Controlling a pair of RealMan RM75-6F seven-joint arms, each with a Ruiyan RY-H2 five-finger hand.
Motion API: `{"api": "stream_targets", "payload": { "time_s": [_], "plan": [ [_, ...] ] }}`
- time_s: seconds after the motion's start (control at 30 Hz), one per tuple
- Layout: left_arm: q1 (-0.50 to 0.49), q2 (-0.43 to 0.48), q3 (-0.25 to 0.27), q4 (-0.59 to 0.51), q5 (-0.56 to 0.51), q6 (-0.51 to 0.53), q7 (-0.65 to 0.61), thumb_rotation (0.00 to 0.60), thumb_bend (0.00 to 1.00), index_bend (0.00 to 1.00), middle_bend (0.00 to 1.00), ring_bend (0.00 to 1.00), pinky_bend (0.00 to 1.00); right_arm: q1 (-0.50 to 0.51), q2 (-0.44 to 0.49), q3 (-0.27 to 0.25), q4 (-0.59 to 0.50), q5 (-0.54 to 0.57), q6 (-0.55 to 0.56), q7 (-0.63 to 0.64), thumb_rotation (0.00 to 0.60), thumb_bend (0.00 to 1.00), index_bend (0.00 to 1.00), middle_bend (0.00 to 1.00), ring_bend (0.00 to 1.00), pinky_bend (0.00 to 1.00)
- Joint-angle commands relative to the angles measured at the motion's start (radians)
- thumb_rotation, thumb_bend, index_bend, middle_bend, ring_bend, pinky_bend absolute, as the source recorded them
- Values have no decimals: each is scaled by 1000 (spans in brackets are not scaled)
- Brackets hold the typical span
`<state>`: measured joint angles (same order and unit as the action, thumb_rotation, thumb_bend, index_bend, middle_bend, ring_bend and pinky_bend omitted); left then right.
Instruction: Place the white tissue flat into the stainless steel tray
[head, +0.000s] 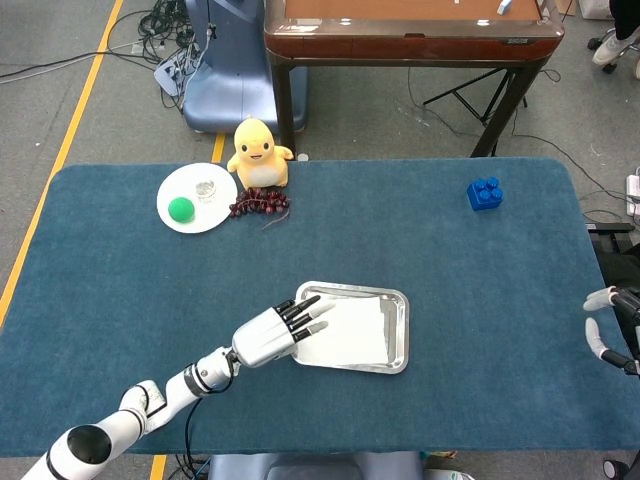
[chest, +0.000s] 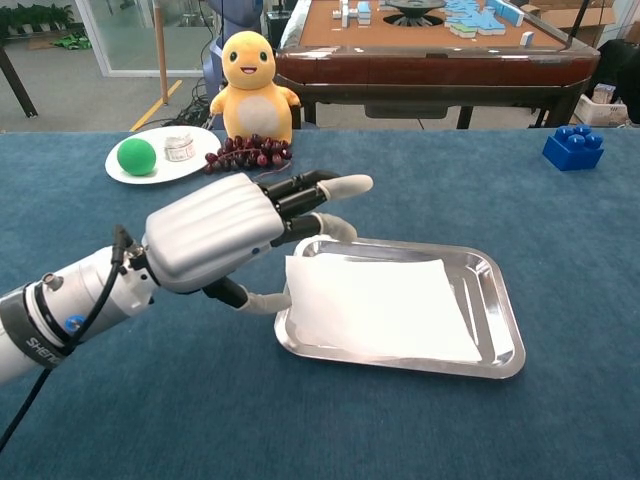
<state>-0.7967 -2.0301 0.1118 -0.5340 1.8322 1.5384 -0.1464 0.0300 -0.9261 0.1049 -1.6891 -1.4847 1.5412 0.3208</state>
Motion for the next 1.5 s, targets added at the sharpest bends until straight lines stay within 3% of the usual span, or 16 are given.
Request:
{"api": "stream_targets", "payload": {
  "time_s": [0.03,1.0,1.5],
  "plan": [
    [-8,1,-5,-13,-2,-14,17,600,194,230,25,0,377,-3,-2,3,1,1,8,4,600,461,477,416,273,367],
    [-77,-2,-58,-103,-26,-121,170,600,178,234,25,0,362,-23,-10,29,9,19,51,42,600,461,477,416,273,367],
    [-97,-16,-70,-75,-31,-152,235,600,156,241,25,0,360,-25,-10,39,11,33,48,48,600,461,477,416,273,367]
  ]
}}
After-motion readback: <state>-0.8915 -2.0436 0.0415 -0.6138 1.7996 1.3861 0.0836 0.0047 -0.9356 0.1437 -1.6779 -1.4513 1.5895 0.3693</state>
